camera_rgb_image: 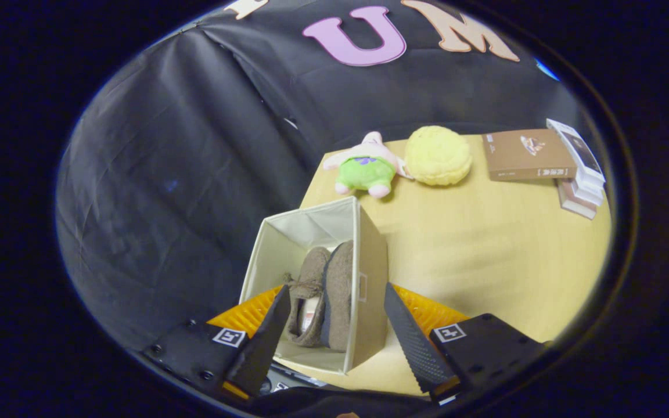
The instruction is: Open the storage box then place both shoes into the box .Put the left shoe in first, then the right shoe, with the right side of both shoes facing outward in a uniform manner.
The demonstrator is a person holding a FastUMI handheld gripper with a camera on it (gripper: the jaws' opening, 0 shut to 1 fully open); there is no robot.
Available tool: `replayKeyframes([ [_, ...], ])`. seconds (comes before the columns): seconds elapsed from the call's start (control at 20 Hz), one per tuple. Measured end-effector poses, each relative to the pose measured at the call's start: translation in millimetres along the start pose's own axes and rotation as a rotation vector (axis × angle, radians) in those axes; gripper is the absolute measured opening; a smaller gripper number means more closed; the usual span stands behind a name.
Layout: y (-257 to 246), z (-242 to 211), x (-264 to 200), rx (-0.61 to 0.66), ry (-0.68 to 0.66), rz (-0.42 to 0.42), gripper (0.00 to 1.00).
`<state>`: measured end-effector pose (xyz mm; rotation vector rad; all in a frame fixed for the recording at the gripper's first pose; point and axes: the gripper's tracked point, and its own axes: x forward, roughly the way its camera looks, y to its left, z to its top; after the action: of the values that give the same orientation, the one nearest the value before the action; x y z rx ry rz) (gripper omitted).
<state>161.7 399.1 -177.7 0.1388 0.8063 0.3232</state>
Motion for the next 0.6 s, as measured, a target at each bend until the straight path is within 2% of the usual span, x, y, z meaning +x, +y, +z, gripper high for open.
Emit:
replayKeyframes([
  [0.2,-55,33,-33,-0.013,-0.185,-0.106,1.0],
  [0.4,-136,62,-84,0.027,-0.377,-0.224,1.0],
  [0.6,-214,95,-156,0.026,-0.573,-0.35,1.0],
])
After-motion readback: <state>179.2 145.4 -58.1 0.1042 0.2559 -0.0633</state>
